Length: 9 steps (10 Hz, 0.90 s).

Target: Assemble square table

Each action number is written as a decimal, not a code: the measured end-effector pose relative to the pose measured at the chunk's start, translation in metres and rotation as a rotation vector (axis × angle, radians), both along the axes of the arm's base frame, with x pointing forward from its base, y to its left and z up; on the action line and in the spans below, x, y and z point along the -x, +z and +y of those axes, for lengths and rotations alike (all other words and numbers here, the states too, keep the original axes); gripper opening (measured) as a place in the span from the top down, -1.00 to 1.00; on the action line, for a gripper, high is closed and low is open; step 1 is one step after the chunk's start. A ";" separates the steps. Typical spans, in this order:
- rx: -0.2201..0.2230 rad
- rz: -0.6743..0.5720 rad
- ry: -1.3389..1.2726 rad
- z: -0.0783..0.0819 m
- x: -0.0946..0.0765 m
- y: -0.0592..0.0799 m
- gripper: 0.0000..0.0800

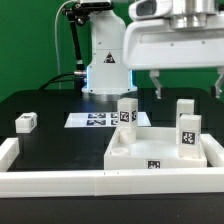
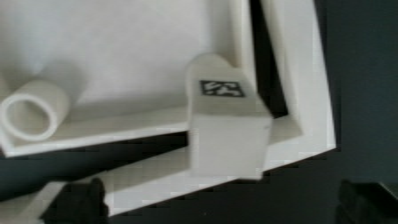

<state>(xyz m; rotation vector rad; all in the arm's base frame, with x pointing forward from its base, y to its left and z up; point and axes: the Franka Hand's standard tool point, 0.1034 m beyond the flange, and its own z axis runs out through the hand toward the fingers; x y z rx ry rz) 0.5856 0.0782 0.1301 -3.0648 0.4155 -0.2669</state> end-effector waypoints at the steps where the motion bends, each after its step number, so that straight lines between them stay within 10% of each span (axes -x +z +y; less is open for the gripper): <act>1: 0.011 -0.007 0.025 -0.016 -0.001 0.001 -0.62; 4: 0.045 -0.014 0.017 -0.061 0.012 -0.018 -0.62; 9: 0.053 -0.013 0.018 -0.066 0.013 -0.023 -0.62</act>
Offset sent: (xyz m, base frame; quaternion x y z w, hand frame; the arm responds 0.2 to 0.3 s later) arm -0.0153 -0.0550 -0.0273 -0.0142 0.0252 -0.0103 0.9995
